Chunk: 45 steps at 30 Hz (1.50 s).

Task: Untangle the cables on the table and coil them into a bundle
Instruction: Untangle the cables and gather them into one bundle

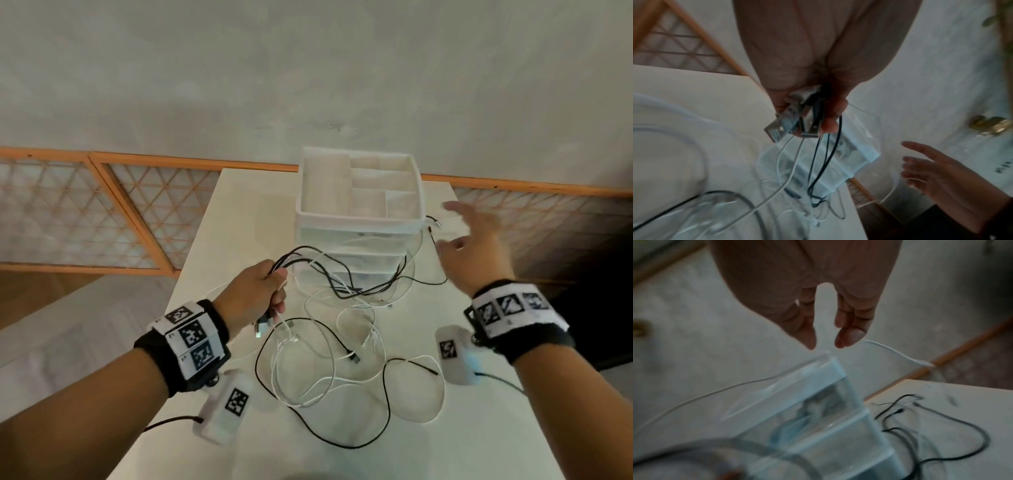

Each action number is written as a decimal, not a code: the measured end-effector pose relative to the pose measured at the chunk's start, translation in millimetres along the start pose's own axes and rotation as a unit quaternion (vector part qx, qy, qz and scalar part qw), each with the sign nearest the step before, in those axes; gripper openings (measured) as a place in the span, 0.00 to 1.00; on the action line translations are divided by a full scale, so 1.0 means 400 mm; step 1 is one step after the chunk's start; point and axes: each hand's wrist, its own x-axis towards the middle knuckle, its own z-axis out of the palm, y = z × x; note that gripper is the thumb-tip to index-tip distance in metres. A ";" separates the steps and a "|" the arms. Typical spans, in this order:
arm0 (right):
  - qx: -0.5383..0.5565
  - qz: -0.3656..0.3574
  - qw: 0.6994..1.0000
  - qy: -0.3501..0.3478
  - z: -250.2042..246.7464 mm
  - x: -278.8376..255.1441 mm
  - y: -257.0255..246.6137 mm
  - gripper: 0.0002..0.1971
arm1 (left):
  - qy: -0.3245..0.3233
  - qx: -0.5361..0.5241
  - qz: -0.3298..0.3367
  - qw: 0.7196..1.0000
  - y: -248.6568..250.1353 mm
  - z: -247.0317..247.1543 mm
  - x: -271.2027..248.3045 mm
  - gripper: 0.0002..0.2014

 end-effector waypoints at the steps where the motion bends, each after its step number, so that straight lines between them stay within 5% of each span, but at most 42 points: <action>1: -0.006 -0.062 0.997 -0.034 0.028 -0.030 -0.022 0.28 | -0.005 0.007 0.021 1.000 0.023 0.013 -0.001 0.12; 4: 0.003 -0.245 0.965 -0.097 0.125 -0.122 -0.100 0.22 | -0.043 0.018 0.079 0.996 0.096 0.063 -0.007 0.12; 6: 0.018 -0.288 0.955 -0.074 0.156 -0.135 -0.131 0.09 | -0.062 0.024 0.111 0.992 0.131 0.085 -0.010 0.13; 9: 0.047 -0.218 0.975 -0.006 0.107 -0.070 -0.135 0.07 | -0.057 0.029 0.110 0.992 0.130 0.072 -0.004 0.14; 13: 0.094 -0.054 0.993 0.049 -0.016 0.031 -0.106 0.09 | -0.029 0.061 0.026 0.997 0.029 0.026 0.003 0.12; 19: 0.005 0.010 1.000 -0.019 -0.015 0.111 -0.063 0.18 | -0.018 -0.019 -0.037 0.999 -0.035 0.008 0.000 0.10; 28: 0.137 -0.180 0.971 0.080 -0.057 0.173 -0.088 0.18 | -0.024 -0.062 -0.032 0.997 -0.004 0.006 0.002 0.12; 31: 0.105 -0.130 0.985 0.029 -0.008 0.151 0.006 0.22 | 0.004 -0.076 -0.029 0.997 -0.011 -0.001 0.001 0.12; 33: -0.005 -0.036 0.997 -0.070 0.041 0.121 0.106 0.21 | 0.014 -0.078 -0.035 0.996 -0.017 -0.004 -0.001 0.13; 36: -0.165 0.067 0.956 -0.234 0.099 0.034 0.208 0.28 | 0.012 -0.085 -0.052 0.995 -0.015 0.001 -0.008 0.14; 38: -0.127 0.027 0.972 -0.196 0.124 -0.020 0.190 0.25 | 0.005 -0.096 -0.055 0.994 -0.008 0.009 -0.008 0.13; 40: 0.003 -0.097 0.986 -0.138 0.146 -0.075 0.110 0.19 | -0.017 -0.105 -0.051 0.993 0.000 0.025 -0.009 0.13; 42: 0.082 -0.217 0.963 -0.137 0.164 -0.120 0.004 0.18 | -0.047 -0.110 -0.040 0.992 0.011 0.048 -0.010 0.13; 45: 0.052 -0.282 0.943 -0.167 0.201 -0.152 -0.088 0.15 | -0.085 -0.102 -0.021 0.991 0.027 0.075 -0.018 0.13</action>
